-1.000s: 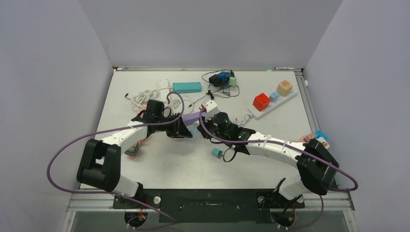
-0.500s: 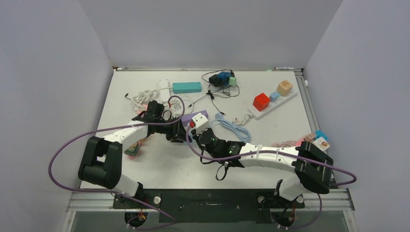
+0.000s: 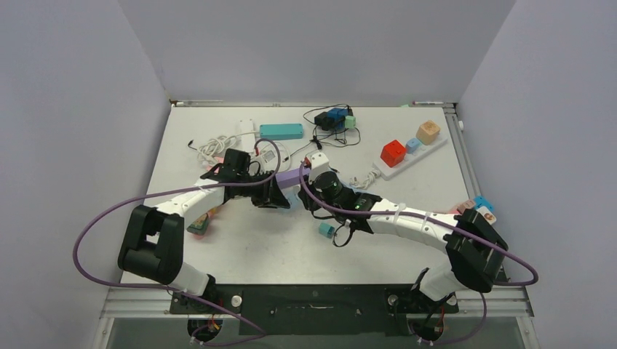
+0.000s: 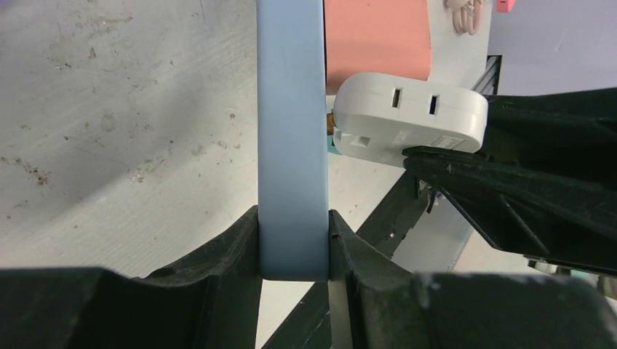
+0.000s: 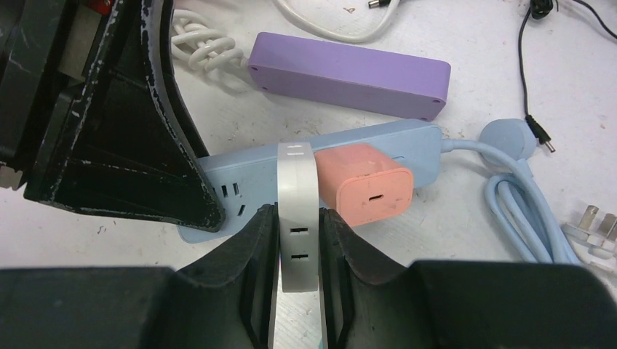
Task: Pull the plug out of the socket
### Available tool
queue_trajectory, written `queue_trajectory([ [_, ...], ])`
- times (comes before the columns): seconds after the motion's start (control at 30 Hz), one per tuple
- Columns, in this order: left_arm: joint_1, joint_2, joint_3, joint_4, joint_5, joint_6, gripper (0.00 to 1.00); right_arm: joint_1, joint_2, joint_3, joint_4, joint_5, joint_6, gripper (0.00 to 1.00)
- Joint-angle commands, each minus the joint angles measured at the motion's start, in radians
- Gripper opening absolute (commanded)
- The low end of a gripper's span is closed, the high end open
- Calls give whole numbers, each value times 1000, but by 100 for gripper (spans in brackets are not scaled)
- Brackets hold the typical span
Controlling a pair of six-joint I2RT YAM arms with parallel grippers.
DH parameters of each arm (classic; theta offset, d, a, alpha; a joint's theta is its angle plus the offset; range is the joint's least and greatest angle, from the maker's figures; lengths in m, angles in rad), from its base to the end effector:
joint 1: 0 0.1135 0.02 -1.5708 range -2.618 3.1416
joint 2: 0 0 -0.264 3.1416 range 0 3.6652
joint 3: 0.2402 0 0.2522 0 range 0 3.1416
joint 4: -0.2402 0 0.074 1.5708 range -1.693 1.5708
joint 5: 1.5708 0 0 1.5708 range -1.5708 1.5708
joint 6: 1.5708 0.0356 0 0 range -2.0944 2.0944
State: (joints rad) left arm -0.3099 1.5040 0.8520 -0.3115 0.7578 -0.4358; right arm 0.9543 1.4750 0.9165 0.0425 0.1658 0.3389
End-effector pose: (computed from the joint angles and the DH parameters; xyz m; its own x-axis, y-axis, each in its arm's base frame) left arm 0.2692 -0.1119 0.1940 -0.9602 -0.0145 -0.2791 0.2093 0.6244 -0.7526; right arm 0.1951 0.2652 0.2435 -0.5090 -0.1511 -0.8474 -0.5858 0.7821 0.2124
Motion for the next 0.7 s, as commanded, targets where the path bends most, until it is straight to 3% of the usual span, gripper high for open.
queue_trajectory([
  [0.0,-6,-13,17,-57,-145,69,0,-79,-51,54,-22,48,10,5],
  [0.67,14,7,22,-57,-146,49,0,85,-49,41,2,179,39,5],
])
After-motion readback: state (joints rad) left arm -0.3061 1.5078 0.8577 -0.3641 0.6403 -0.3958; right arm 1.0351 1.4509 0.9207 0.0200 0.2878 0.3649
